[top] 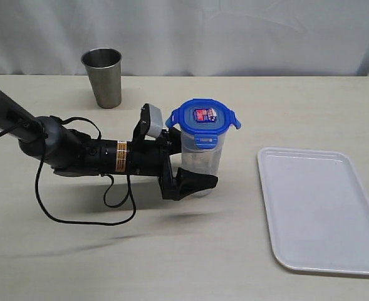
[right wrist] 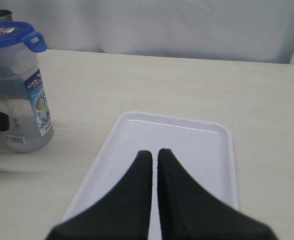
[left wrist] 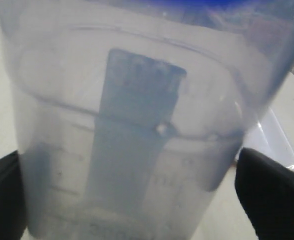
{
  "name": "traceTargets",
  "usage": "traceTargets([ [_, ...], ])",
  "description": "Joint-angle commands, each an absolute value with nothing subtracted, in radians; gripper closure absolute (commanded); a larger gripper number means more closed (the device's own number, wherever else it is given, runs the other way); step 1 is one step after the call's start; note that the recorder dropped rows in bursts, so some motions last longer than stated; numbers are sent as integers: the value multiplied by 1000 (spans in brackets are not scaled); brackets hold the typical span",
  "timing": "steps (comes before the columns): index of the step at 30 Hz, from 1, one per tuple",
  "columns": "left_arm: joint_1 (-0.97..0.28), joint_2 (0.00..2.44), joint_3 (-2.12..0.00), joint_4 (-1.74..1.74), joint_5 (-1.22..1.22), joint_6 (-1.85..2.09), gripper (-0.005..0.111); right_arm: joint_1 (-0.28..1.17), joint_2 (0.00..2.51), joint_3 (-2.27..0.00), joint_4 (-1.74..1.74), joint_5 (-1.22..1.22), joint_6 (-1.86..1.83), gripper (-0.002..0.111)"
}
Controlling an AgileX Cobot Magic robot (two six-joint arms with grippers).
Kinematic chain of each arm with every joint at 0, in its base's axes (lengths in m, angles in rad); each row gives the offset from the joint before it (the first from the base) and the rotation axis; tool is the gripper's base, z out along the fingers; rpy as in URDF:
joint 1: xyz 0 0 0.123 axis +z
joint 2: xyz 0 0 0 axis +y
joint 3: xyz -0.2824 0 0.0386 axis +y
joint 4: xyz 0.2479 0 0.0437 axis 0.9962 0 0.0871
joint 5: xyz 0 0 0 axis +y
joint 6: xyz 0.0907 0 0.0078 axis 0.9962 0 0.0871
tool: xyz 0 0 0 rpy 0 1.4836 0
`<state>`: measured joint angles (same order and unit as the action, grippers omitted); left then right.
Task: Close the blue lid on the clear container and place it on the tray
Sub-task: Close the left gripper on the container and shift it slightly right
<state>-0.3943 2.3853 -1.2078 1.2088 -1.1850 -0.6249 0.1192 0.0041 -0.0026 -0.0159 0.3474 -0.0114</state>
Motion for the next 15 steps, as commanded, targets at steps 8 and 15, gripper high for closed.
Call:
traceTargets([
  [8, -396, 2386, -1212, 1215, -1210, -622, 3, 113, 0, 0, -14, 346, -8, 104],
  [15, -396, 2386, -1212, 1218, -1207, -622, 3, 113, 0, 0, -14, 346, -8, 104],
])
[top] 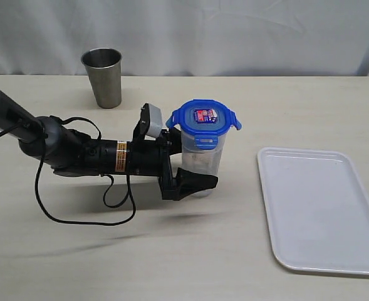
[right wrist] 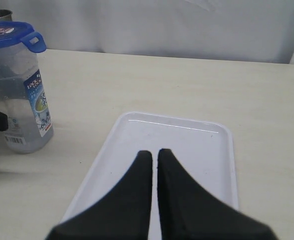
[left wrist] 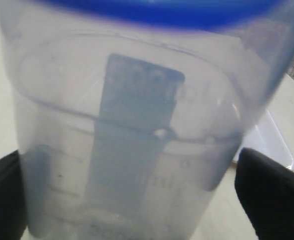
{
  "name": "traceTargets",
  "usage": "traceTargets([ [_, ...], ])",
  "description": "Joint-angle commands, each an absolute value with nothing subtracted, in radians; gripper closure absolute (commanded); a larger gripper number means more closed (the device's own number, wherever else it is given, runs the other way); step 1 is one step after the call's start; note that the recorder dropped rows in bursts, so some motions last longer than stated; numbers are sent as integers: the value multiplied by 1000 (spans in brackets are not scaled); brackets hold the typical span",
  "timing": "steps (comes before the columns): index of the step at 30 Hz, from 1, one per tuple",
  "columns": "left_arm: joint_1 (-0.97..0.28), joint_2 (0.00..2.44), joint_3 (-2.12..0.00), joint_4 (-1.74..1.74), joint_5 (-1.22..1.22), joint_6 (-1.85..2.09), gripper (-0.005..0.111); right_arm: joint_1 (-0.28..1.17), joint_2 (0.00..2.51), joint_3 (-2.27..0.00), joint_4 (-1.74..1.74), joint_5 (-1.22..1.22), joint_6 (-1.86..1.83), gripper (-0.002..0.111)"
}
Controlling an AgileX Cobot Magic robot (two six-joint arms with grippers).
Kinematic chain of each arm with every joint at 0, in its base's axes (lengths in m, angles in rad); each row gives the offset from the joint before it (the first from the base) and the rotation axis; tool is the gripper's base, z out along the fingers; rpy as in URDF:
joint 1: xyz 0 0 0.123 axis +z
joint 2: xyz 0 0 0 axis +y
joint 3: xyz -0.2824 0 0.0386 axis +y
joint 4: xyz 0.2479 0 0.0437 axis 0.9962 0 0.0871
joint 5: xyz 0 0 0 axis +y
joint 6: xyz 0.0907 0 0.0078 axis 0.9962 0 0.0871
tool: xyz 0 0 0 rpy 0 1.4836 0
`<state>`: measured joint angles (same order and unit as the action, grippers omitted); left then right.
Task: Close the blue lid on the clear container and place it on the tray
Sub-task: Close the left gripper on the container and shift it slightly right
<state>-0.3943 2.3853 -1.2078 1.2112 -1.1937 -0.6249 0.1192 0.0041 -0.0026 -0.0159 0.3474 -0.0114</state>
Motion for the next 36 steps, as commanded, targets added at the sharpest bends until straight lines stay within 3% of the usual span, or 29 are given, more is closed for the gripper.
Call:
traceTargets([
  [1, -397, 2386, -1212, 1218, -1210, -622, 3, 113, 0, 0, -14, 346, -8, 104],
  [12, -486, 2386, -1243, 1215, -976, -633, 3, 113, 0, 0, -14, 346, -8, 104],
  [36, -454, 2386, -1271, 1270, -1083, -614, 3, 113, 0, 0, -14, 346, -8, 104],
])
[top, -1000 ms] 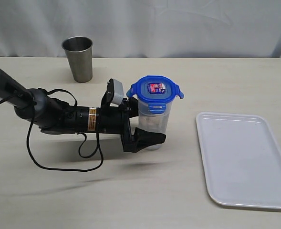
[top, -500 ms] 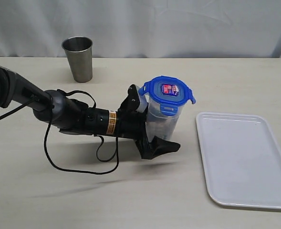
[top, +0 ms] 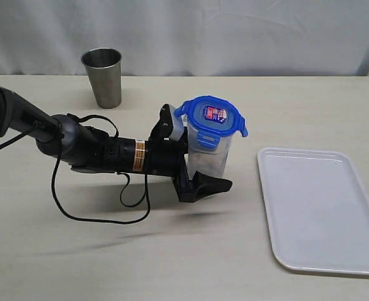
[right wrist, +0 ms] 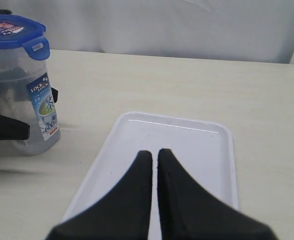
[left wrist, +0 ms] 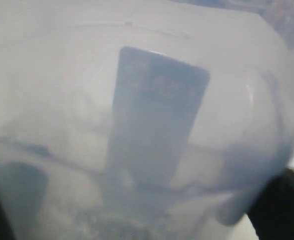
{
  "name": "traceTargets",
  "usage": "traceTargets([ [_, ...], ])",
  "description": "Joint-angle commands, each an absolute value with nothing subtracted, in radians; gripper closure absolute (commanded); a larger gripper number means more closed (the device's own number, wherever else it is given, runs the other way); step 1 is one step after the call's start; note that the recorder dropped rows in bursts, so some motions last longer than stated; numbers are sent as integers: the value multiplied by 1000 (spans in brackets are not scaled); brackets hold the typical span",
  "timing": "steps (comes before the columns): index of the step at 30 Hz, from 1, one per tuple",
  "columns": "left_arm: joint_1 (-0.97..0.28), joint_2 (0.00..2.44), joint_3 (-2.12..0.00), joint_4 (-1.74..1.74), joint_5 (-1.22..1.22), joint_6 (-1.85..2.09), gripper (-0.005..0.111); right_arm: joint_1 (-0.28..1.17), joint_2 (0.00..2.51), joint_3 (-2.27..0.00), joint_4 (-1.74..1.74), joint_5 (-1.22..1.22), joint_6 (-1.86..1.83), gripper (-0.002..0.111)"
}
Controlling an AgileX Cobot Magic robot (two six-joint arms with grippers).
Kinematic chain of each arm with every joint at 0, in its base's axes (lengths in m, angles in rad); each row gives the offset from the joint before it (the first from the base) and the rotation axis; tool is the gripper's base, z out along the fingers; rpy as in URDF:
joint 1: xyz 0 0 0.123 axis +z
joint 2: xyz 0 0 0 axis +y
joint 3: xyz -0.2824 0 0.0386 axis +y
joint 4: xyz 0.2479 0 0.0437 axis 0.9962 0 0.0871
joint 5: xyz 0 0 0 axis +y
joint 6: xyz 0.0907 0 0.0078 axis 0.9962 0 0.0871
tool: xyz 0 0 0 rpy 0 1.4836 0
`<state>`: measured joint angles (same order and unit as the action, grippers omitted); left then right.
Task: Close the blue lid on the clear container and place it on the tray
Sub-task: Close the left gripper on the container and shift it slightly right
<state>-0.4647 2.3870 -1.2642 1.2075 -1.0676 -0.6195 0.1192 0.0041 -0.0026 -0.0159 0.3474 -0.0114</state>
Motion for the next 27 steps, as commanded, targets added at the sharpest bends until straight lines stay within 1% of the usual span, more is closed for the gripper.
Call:
traceTargets([
  [1, -454, 2386, -1271, 1278, -1083, -614, 3, 113, 0, 0, -14, 346, -8, 104],
  [16, -454, 2386, -1271, 1340, -1083, -578, 3, 113, 0, 0, -14, 340, -8, 104],
  [27, -452, 2386, -1271, 1343, -1051, -571, 3, 113, 0, 0, -14, 171, -8, 104],
])
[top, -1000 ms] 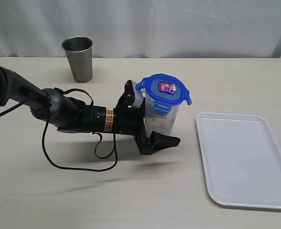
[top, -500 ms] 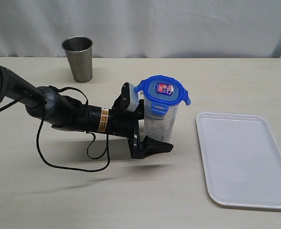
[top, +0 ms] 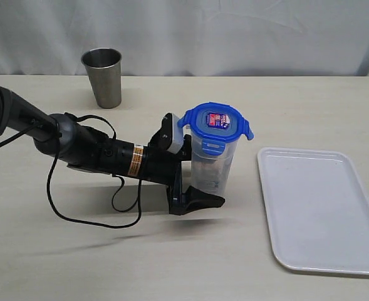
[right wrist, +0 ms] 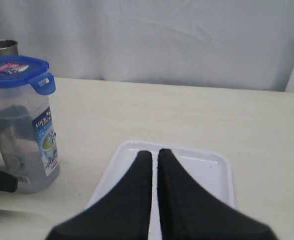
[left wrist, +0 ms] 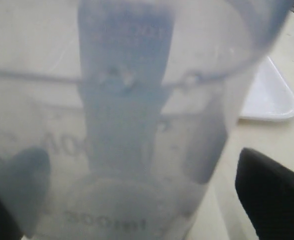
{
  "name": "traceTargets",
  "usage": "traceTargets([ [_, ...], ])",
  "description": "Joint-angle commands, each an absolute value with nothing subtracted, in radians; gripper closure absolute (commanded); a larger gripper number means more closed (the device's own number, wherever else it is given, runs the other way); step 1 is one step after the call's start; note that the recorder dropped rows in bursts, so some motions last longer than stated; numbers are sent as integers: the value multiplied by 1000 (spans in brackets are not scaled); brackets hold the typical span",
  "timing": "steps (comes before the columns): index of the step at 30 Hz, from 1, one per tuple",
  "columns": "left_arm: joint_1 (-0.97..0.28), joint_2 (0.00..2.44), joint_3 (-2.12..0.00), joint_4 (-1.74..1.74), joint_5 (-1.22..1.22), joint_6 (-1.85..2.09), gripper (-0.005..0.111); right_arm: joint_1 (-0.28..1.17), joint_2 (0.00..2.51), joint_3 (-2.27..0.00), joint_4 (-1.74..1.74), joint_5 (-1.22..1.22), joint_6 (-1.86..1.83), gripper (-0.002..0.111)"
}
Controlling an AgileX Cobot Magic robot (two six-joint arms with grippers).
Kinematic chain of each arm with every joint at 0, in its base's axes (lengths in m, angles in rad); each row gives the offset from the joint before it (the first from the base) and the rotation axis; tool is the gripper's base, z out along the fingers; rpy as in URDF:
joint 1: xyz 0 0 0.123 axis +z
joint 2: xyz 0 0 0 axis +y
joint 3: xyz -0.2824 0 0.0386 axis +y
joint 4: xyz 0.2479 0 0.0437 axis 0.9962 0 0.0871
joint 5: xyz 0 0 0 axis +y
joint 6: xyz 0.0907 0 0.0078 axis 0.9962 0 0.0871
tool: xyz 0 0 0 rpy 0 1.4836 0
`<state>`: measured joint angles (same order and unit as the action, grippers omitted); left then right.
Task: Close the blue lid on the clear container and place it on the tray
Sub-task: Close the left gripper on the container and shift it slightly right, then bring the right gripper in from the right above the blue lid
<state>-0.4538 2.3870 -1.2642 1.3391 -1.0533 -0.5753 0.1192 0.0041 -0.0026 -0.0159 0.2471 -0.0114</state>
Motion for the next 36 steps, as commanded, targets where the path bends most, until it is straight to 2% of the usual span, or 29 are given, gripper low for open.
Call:
traceTargets([
  [1, -452, 2386, -1271, 1343, -1049, -571, 3, 115, 0, 0, -8, 150, -8, 104],
  [6, -452, 2386, -1271, 1343, -1027, -571, 3, 117, 0, 0, 223, -56, -8, 104],
  [9, -452, 2386, -1271, 1343, -1027, -571, 3, 119, 0, 0, 392, -87, -8, 104],
  [18, -452, 2386, -1271, 1341, -1028, -571, 3, 119, 0, -8, 396, -121, -12, 104],
  [22, -452, 2386, -1271, 1341, -1028, -571, 3, 119, 0, -23, 346, -17, -14, 104],
  [26, -452, 2386, -1271, 1341, -1028, -571, 3, 119, 124, -144, 333, 0, 0, 103],
  [29, -452, 2386, -1271, 1341, -1030, -571, 3, 119, 304, -312, 333, 100, 0, 90],
  [30, -452, 2386, -1271, 1341, -1030, -571, 3, 119, 422, -411, 333, 173, 0, 80],
  [32, -452, 2386, -1271, 1341, -1030, -571, 3, 119, 614, -560, 333, 325, -6, 66],
  [34, -452, 2386, -1271, 1341, -1030, -571, 3, 119, 760, -671, 333, 440, -24, 59],
  [36, -452, 2386, -1271, 1341, -1030, -571, 3, 119, 884, -764, 338, 523, -54, 58],
])
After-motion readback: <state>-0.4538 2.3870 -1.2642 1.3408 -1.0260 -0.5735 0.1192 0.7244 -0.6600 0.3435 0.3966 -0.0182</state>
